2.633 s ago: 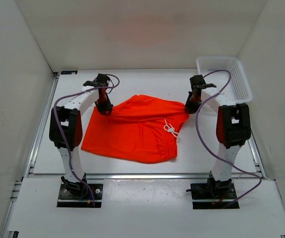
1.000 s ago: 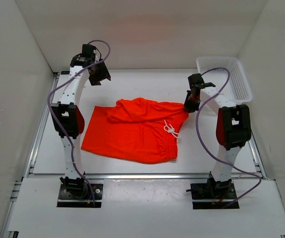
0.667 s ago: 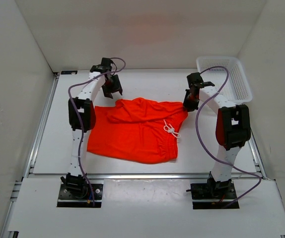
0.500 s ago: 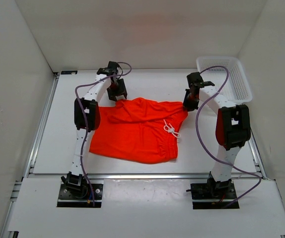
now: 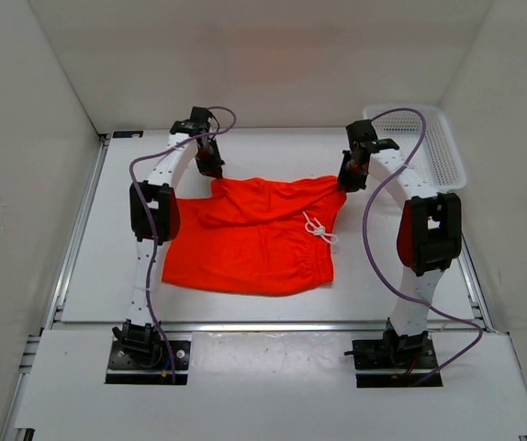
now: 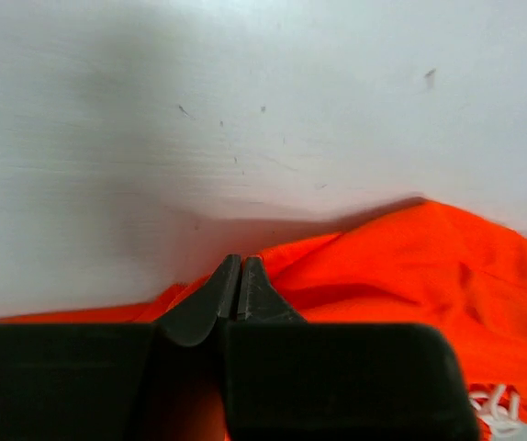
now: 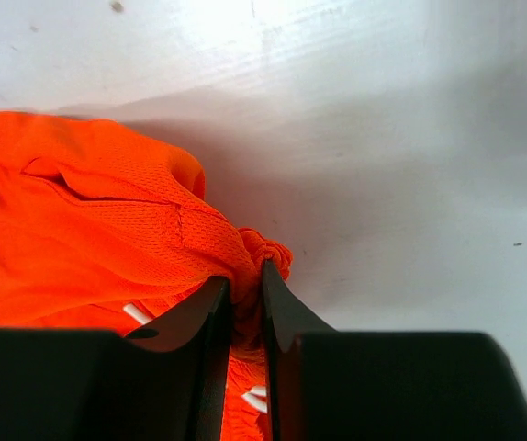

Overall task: Fold and stack the shorts
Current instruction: Flatten the shorts out

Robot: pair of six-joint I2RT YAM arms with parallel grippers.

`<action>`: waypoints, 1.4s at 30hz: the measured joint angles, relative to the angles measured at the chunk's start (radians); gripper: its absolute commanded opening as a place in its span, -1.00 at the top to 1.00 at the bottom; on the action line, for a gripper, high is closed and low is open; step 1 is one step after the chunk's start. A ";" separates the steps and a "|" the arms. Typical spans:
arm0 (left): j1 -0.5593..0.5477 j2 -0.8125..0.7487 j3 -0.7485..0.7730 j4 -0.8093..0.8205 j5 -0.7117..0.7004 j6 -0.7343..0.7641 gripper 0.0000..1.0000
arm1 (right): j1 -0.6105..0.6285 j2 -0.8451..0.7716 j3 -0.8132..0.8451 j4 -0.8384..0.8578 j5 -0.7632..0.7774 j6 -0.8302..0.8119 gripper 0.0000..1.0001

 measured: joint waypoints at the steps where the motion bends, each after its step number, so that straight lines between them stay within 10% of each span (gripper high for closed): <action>1: 0.010 -0.018 0.003 0.005 0.000 -0.007 0.80 | 0.000 0.000 0.013 0.000 0.000 0.000 0.99; 13: 0.143 -0.183 0.153 0.081 0.024 -0.079 0.80 | 0.002 0.001 0.074 -0.006 -0.005 -0.011 0.99; 32: 0.199 -0.653 -0.194 0.082 0.017 -0.069 0.80 | 0.071 -0.192 0.002 -0.018 -0.010 -0.033 0.99; 39: 0.195 -0.423 0.114 0.085 0.011 -0.059 0.80 | 0.072 -0.076 0.122 -0.024 0.014 -0.025 0.97; 40: 0.195 -0.346 0.199 0.098 0.002 -0.056 0.80 | 0.072 -0.034 0.167 -0.019 0.030 -0.020 0.29; 42: 0.195 -0.196 0.326 0.142 -0.023 -0.049 0.08 | 0.071 0.054 0.262 -0.008 0.065 0.000 -0.65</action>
